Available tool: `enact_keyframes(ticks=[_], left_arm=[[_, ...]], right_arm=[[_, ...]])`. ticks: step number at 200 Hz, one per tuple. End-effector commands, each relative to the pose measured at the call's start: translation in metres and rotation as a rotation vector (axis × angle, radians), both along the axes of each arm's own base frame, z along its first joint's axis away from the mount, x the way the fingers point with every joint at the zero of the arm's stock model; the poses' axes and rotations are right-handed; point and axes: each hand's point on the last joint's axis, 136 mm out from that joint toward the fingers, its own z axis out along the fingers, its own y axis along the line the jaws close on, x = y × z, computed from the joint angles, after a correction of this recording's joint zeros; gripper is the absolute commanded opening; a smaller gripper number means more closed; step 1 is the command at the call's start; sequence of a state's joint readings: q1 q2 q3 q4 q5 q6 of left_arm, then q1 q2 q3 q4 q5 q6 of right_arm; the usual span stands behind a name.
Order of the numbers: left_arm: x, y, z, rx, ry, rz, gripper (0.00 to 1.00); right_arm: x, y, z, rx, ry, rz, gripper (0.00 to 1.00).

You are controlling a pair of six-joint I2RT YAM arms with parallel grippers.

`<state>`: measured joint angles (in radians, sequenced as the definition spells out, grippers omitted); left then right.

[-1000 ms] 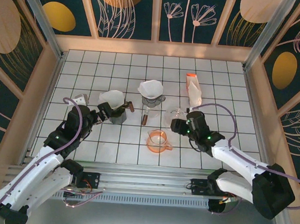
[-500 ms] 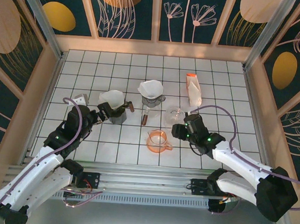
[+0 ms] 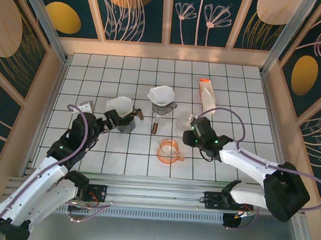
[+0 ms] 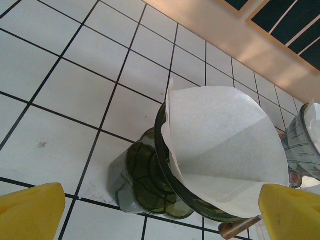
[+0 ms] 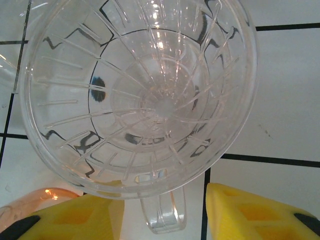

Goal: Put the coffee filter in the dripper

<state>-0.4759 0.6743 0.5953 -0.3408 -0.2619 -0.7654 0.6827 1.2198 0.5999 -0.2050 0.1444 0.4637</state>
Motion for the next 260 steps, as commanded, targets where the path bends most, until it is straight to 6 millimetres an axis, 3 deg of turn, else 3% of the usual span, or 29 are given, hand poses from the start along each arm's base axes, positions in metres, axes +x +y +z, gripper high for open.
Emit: enact_keyframes(ticks=[1,88,121,168,207,236,260], left_arm=[[0.002,0.001,0.004,-0.015,-0.011,0.007,0.99],[0.003,-0.001,0.001,-0.019,0.001,0.005,0.99],[0.004,-0.002,-0.001,-0.021,0.008,0.005,0.99],[0.004,-0.002,-0.001,-0.024,0.009,0.005,0.99],[0.004,-0.003,0.007,-0.027,-0.008,-0.001,0.99],[0.004,-0.004,0.020,-0.035,-0.028,-0.010,0.99],[0.004,-0.006,0.034,-0.044,-0.051,-0.020,0.99]], right_arm=[[0.018,0.003,0.013,-0.024,-0.070,-0.008,0.44],[0.036,0.007,0.016,-0.057,-0.179,0.018,0.38],[0.040,0.009,0.015,-0.065,-0.189,0.032,0.25],[0.038,-0.001,0.015,-0.102,-0.182,-0.003,0.13],[0.027,-0.008,0.057,-0.090,-0.243,-0.026,0.09],[0.007,-0.012,0.090,-0.060,-0.255,-0.021,0.08],[-0.020,0.002,0.117,-0.014,-0.259,0.080,0.06]])
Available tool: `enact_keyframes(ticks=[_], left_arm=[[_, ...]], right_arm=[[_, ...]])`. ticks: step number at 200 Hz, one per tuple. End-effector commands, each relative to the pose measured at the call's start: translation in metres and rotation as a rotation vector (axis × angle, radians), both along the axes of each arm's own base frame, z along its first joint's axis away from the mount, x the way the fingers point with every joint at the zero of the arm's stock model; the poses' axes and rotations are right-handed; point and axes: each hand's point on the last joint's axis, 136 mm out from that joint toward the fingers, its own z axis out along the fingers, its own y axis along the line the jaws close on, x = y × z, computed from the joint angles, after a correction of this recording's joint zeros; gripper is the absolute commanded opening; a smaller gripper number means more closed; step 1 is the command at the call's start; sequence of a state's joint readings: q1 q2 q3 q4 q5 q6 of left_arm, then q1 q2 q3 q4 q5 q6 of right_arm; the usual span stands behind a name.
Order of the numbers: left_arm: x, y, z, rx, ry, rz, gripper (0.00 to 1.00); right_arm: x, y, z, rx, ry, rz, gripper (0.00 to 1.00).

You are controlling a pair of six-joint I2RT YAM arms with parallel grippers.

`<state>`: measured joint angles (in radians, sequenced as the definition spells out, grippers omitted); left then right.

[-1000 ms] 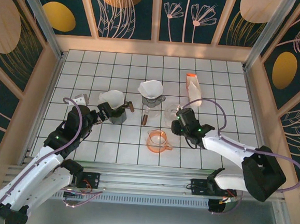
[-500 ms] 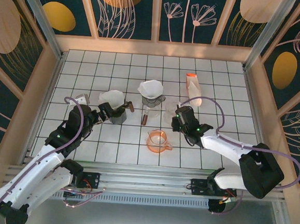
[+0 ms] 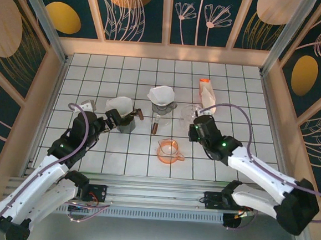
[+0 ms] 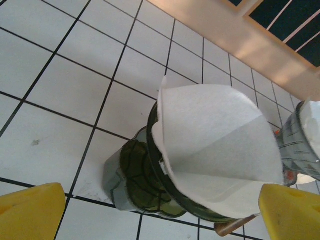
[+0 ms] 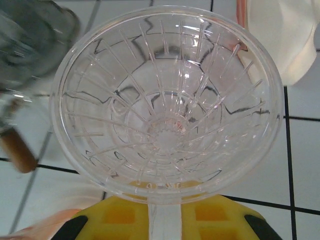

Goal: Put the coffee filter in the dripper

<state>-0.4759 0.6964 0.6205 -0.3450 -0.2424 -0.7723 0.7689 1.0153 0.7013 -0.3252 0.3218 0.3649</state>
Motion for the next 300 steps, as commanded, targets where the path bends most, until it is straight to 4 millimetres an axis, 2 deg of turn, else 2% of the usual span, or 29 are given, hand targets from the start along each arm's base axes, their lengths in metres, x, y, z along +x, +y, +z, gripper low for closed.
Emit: enact_keyframes(ticks=[1,32,55,71,144,202,270,300], left_arm=[[0.002,-0.001,0.030,-0.031,-0.059,-0.006,0.99],[0.002,-0.001,0.048,-0.038,-0.090,-0.009,0.99],[0.002,-0.002,0.054,-0.044,-0.100,-0.013,0.99],[0.002,-0.002,0.055,-0.045,-0.099,-0.012,0.99],[0.003,-0.002,0.052,-0.046,-0.091,-0.012,0.99],[0.003,-0.003,0.046,-0.045,-0.082,-0.014,0.99],[0.003,-0.003,0.043,-0.046,-0.078,-0.012,0.99],[0.004,-0.003,0.040,-0.046,-0.073,-0.011,0.99]], right_arm=[[-0.023,0.005,0.031,0.020,-0.006,0.055,0.06],[-0.064,0.035,0.057,0.069,-0.008,0.246,0.06],[-0.089,0.051,0.051,0.051,0.021,0.331,0.06],[-0.100,0.058,0.042,0.020,0.030,0.354,0.06],[-0.112,0.062,0.024,-0.057,0.014,0.339,0.06],[-0.110,0.062,0.006,-0.058,0.011,0.319,0.07],[-0.114,0.073,0.003,-0.069,0.007,0.346,0.08],[-0.117,0.070,-0.002,-0.087,0.018,0.337,0.10]])
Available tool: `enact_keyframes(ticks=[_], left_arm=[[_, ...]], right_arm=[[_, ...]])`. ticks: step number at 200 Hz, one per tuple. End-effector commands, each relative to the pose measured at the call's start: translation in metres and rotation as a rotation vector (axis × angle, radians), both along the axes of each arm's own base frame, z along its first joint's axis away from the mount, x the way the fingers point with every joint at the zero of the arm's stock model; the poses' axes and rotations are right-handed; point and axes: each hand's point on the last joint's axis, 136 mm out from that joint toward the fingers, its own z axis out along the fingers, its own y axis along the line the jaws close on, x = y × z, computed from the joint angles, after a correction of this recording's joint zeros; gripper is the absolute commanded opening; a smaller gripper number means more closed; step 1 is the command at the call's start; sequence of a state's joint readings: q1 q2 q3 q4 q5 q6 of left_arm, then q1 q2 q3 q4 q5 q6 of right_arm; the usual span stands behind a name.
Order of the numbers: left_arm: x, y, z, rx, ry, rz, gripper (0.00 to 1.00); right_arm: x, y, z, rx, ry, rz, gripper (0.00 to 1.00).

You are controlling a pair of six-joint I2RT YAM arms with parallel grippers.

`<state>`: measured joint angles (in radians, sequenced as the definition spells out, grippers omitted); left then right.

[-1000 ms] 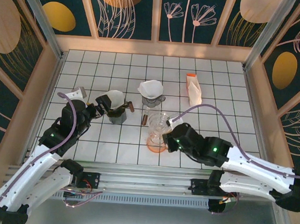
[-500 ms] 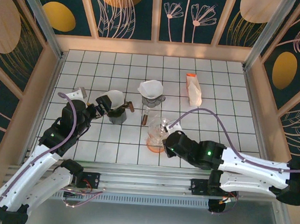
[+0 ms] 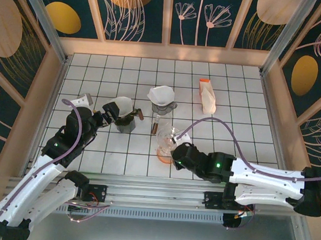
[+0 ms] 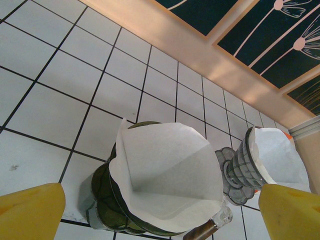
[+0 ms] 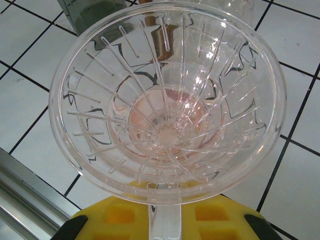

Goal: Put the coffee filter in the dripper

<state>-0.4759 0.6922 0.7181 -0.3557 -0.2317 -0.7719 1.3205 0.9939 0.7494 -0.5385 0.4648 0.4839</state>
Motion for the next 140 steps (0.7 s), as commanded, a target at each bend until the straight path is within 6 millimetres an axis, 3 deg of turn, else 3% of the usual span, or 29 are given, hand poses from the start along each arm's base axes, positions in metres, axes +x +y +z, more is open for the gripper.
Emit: enact_keyframes(ticks=[1,69,107,126,140], left_arm=[[0.001,0.000,-0.003,0.001,0.005,-0.002,0.99],[0.001,-0.001,-0.005,0.000,0.008,-0.005,0.99],[0.001,-0.001,-0.005,-0.002,0.008,-0.004,0.99],[0.001,-0.002,-0.004,-0.005,0.007,-0.009,0.99],[0.002,-0.002,-0.002,-0.007,0.004,-0.011,0.99]], right_arm=[[0.000,-0.002,0.000,0.012,-0.009,-0.035,0.10],[-0.004,-0.010,-0.001,0.004,-0.005,-0.059,0.21],[-0.007,-0.013,0.003,0.025,-0.013,-0.066,0.38],[-0.007,-0.014,0.010,0.042,-0.033,-0.073,0.55],[-0.005,-0.014,0.017,0.063,-0.048,-0.081,0.61]])
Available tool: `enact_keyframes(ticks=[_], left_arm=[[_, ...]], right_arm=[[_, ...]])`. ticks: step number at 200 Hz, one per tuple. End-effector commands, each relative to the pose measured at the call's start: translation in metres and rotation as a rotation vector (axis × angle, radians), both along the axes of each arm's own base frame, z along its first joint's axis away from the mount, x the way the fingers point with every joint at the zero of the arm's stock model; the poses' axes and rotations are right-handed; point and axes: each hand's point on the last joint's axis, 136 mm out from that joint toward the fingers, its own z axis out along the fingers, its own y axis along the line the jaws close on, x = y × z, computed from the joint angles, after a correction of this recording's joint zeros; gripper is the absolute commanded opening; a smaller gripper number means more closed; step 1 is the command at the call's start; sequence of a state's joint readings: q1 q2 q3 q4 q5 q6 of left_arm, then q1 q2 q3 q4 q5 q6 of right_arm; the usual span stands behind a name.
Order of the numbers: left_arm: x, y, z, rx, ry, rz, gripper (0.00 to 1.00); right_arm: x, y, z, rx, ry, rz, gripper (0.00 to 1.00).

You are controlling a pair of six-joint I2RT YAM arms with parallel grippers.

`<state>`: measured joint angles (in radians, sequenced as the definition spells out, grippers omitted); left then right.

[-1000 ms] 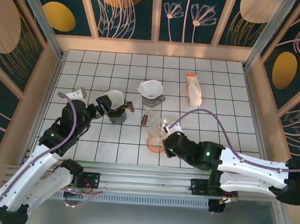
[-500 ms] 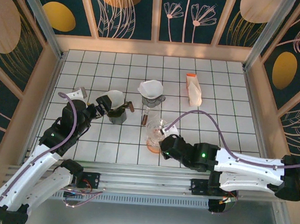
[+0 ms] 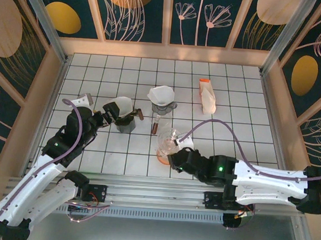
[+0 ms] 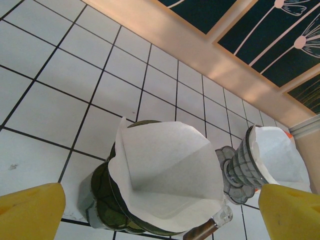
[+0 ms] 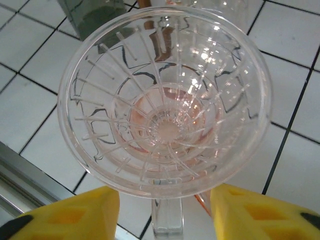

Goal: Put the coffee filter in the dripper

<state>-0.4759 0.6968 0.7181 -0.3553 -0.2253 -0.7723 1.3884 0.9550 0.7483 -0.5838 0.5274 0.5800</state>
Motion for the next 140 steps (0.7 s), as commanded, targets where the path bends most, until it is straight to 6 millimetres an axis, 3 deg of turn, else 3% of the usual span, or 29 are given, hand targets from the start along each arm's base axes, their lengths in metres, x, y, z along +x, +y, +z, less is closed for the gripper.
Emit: enact_keyframes(ticks=[1,22,38,79,106,140], left_arm=[[0.001,-0.001,-0.001,-0.005,-0.001,-0.006,0.99],[0.002,-0.001,0.001,-0.005,-0.006,-0.009,0.99],[0.002,-0.002,0.005,-0.004,-0.014,-0.012,0.99],[0.003,0.003,0.022,0.015,-0.052,0.002,0.99],[0.002,0.006,0.037,0.031,-0.099,0.006,0.99],[-0.002,0.010,0.056,0.038,-0.173,0.009,0.99]], right_arm=[[0.005,-0.008,0.011,0.025,-0.046,-0.045,0.62],[0.007,-0.010,0.021,0.061,-0.065,-0.058,0.73],[0.010,-0.012,0.032,0.094,-0.085,-0.078,0.75],[0.037,-0.030,0.091,0.217,-0.228,-0.219,0.74],[0.087,-0.056,0.103,0.266,-0.232,-0.347,0.72],[0.167,-0.100,0.076,0.306,-0.098,-0.476,0.65]])
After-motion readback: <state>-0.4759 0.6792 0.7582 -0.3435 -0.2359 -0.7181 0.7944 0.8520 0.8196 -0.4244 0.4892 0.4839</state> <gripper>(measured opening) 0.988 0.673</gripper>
